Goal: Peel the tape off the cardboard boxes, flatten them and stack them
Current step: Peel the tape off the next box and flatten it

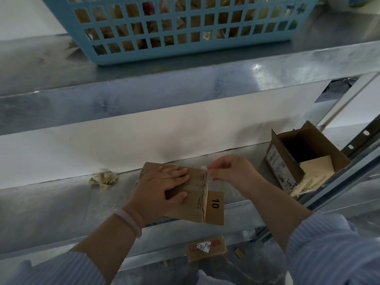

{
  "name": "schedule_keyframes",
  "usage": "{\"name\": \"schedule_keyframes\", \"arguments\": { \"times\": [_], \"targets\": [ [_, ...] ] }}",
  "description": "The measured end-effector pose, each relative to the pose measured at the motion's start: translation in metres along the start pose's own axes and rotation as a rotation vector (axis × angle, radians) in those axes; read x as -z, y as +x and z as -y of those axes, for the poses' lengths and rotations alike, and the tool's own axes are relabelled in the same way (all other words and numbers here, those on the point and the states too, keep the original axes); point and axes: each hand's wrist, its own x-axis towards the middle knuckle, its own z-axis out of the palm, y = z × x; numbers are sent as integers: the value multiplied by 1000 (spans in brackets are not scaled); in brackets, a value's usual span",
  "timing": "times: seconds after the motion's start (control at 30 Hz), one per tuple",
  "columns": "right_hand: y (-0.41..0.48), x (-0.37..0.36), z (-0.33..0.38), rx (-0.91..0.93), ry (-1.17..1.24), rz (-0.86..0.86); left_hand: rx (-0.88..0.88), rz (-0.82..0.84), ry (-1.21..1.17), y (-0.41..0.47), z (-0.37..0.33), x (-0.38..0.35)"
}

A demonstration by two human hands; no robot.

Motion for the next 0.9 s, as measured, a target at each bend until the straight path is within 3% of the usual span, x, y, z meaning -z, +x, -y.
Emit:
{"name": "schedule_keyframes", "arguments": {
  "times": [0.3,0.47,0.6,0.73,0.9],
  "targets": [
    [-4,-13,0,138,-504,6,-6,-4,24,0,-1,0],
    [-1,-14,-1,100,-328,-34,6,-1,31,-1,0,0],
    [0,-19,4,200,-619,-51,11,8,31,-1,-1,0],
    [-1,-23,8,309,-727,-62,22,9,9,0,-1,0],
    [5,-14,-2,180,-517,-152,8,9,17,-1,0,0]
  ]
}}
